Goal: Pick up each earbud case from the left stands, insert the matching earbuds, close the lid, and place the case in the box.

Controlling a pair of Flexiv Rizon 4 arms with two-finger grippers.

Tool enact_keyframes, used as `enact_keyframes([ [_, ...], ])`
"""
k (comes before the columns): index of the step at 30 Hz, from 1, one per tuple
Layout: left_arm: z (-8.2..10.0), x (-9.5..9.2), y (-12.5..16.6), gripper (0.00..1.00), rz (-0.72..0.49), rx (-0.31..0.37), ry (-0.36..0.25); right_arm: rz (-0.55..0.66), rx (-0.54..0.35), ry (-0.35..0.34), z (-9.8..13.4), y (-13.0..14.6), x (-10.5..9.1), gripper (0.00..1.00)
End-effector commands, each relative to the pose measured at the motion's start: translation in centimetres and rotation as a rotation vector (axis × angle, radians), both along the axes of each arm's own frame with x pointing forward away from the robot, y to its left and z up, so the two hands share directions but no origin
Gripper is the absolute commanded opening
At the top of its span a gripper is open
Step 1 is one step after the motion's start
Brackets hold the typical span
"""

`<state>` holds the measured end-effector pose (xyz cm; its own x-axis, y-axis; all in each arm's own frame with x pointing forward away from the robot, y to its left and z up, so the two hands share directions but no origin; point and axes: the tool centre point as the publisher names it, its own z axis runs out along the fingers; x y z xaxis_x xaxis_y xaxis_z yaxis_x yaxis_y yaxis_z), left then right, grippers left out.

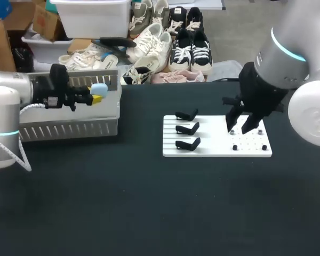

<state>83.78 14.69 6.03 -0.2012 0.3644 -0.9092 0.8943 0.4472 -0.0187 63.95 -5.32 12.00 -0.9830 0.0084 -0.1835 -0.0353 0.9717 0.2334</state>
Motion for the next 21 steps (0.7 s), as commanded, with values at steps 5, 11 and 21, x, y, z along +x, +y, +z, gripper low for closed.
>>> enact_keyframes([
  [5, 0.1, -1.4, 0.2, 1.0, 0.021, -0.007, 0.013, 0.003, 0.002, -0.006, -0.1, 0.1, -0.1, 0.38],
  [11, 1.1, -1.9, 0.3, 1.0, 0.032, -0.007, 0.003, 0.01, -0.005, -0.016, 0.3, 0.0, 0.1, 0.37],
  [21, 4.3, -3.3, -2.4, 1.0, -0.055, -0.049, -0.022, 0.054, -0.035, -0.142, 3.3, -0.8, 1.3, 0.39],
])
